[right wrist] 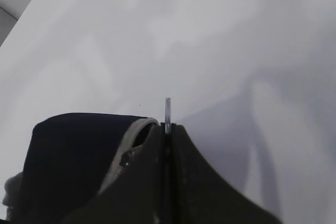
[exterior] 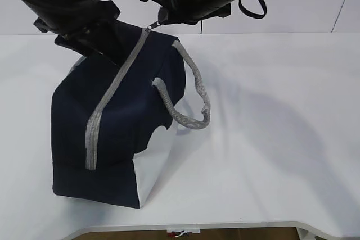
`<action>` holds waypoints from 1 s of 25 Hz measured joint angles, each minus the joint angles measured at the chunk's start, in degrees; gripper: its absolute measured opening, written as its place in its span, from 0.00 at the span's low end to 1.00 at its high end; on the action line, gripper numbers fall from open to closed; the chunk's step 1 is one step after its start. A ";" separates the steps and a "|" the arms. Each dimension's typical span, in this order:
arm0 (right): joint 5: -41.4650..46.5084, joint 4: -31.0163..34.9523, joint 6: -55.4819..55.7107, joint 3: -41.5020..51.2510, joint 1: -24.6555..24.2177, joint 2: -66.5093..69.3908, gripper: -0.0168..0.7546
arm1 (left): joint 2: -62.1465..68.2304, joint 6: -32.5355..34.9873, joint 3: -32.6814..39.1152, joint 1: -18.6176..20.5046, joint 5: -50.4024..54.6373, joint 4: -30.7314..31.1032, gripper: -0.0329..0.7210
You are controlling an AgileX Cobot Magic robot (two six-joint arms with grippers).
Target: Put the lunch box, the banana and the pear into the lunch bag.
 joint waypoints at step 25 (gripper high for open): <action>-3.76 -1.04 -2.87 0.00 0.00 0.00 0.04 | -1.31 17.27 -4.65 0.00 6.73 2.05 0.04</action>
